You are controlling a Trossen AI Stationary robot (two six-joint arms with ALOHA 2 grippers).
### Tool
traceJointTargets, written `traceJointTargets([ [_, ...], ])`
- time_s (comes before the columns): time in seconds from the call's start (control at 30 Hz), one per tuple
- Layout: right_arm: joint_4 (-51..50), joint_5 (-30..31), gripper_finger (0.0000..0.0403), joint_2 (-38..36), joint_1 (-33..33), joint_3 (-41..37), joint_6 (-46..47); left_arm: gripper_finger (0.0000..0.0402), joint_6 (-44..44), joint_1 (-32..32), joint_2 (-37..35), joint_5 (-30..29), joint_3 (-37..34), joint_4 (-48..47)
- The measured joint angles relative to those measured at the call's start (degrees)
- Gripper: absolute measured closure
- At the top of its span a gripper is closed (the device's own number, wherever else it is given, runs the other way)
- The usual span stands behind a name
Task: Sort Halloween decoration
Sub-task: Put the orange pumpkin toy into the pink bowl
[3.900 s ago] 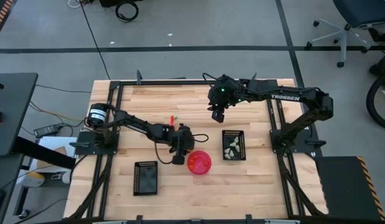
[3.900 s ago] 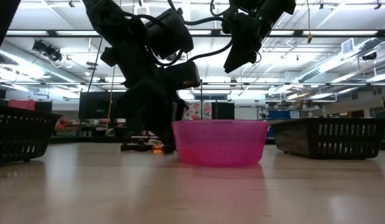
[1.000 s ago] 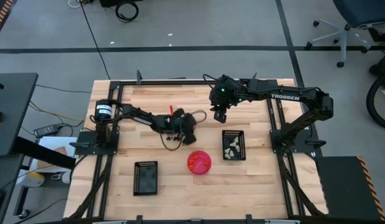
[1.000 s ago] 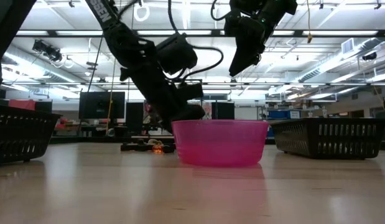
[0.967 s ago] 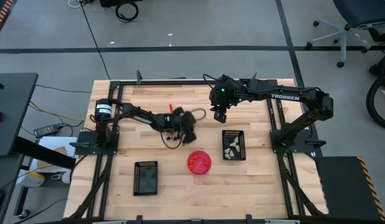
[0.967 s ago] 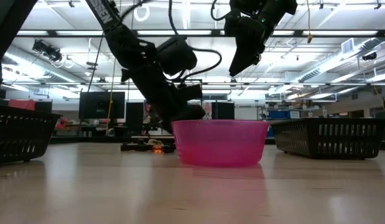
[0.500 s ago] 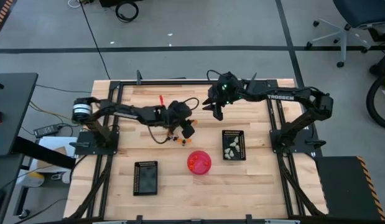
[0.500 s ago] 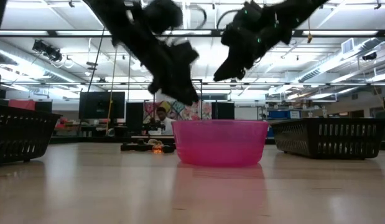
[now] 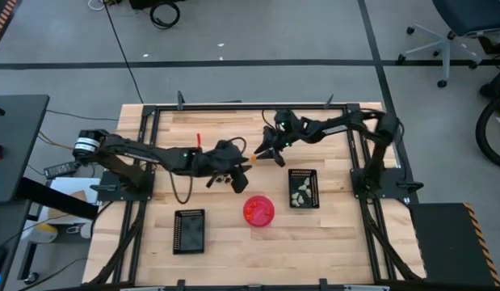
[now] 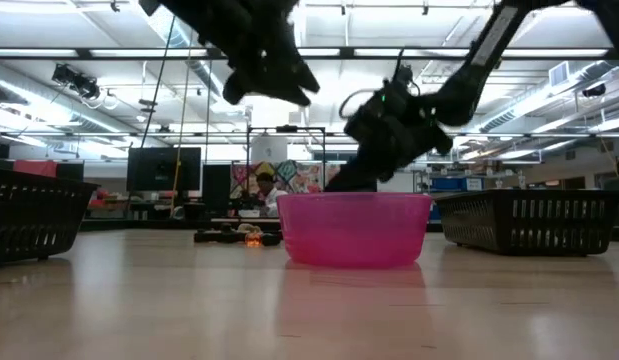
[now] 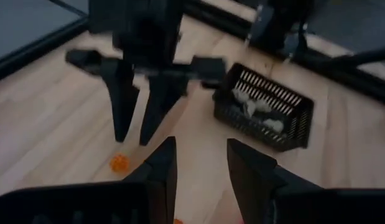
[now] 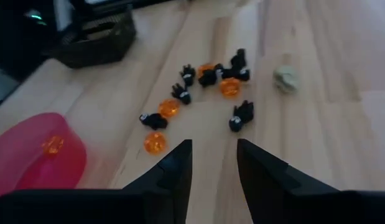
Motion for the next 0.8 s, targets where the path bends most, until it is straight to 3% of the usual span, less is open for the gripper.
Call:
traceJointTargets([
  [0.13,9.43,-7.17,0.0256,5.93,-0.98,0.03,0.00,0.0287,-0.34,-0.12,-4.30,-2.21,0.00,-1.19],
  [0.23,12.45,-8.73,0.0236,8.59,-0.74,0.03,-0.41,0.0287,-0.21,0.25,-7.34,-3.96,0.02,-2.50],
  [0.47,15.13,2.92,0.0176,10.35,0.81,0.03,-8.89,0.0287,-0.25,1.82,-11.02,-4.66,0.07,-4.75],
  [0.63,15.50,4.51,0.0152,10.73,0.91,0.07,-12.46,0.0287,-0.25,1.78,-10.91,-4.65,0.04,-5.14],
  [0.8,15.79,2.68,0.0161,14.02,0.97,0.09,-12.96,0.0287,-0.23,1.80,-10.73,-5.37,0.02,-5.51],
])
